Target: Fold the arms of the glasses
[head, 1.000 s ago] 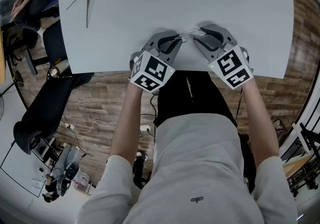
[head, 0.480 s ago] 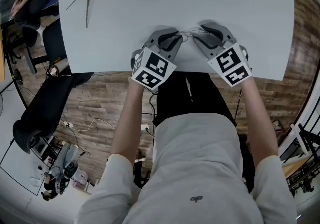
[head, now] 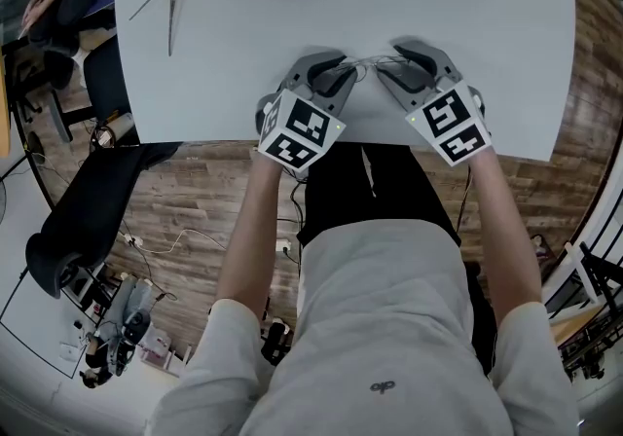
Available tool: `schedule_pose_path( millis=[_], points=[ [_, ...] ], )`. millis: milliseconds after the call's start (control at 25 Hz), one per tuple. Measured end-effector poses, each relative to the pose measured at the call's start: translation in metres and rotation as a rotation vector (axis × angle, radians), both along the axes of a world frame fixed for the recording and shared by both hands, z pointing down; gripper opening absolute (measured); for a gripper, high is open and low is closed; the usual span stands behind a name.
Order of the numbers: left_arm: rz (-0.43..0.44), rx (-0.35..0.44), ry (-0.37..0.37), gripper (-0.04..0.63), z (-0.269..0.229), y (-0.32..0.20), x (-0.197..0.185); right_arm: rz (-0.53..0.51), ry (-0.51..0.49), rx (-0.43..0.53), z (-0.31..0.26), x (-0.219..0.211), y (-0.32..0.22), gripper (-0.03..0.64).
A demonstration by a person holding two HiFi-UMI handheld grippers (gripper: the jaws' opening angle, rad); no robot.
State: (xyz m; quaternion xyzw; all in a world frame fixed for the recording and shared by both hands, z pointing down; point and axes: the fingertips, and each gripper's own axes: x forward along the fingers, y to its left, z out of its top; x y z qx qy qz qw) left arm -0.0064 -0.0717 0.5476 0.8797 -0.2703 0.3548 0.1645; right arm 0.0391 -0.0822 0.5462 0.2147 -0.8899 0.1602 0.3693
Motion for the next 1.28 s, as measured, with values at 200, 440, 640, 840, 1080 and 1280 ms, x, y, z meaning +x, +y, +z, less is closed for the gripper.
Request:
schedule_pose_path(
  millis=[200,440,640,840,1080,1280],
  points=[
    [-0.011,0.003,-0.008,0.086,-0.001,-0.005,-0.003,0.002,0.013,-0.004,0.001,0.005,-0.003,0.198],
    [-0.013,0.003,-0.014,0.100,-0.002,-0.008,-0.007,0.003,0.017,-0.003,0.001,0.008,-0.004,0.201],
    [-0.008,0.015,-0.023,0.103,-0.008,-0.009,-0.008,0.011,0.016,0.009,-0.005,0.012,-0.005,0.204],
    [-0.006,0.035,-0.028,0.103,-0.021,-0.005,-0.008,0.014,0.013,0.033,-0.017,0.015,-0.002,0.206],
    [-0.017,0.063,-0.018,0.103,-0.042,0.005,-0.005,0.014,0.007,0.075,-0.037,0.021,0.003,0.207],
    [-0.034,0.098,-0.015,0.103,-0.060,0.012,-0.001,0.005,-0.008,0.117,-0.058,0.023,0.009,0.207]
  ],
)
